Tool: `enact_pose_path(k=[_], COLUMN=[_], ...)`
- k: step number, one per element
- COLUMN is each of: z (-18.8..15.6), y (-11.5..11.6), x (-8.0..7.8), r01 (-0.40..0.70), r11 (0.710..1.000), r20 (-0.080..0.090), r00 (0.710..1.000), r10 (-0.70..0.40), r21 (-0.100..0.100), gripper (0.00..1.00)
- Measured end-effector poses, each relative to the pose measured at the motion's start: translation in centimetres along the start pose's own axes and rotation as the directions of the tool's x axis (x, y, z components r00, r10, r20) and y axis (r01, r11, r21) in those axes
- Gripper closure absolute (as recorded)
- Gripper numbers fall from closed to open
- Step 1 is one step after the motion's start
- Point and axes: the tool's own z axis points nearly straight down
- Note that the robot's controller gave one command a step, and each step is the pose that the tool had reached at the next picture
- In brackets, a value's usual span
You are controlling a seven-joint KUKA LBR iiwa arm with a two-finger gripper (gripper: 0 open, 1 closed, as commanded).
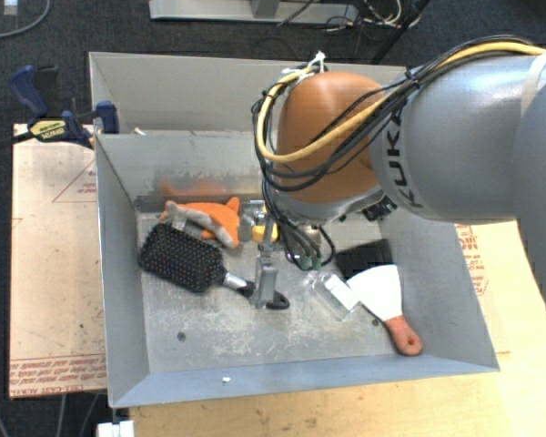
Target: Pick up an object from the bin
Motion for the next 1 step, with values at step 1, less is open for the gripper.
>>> enact_pose_path(k=[1], z=[0.07], y=[0.01], x=[-0.02], r01=[-0.003], r11=[1.0], r20=[0.001], r00=[1.0], r10=[0.003], r21=[0.0], gripper=[0.0])
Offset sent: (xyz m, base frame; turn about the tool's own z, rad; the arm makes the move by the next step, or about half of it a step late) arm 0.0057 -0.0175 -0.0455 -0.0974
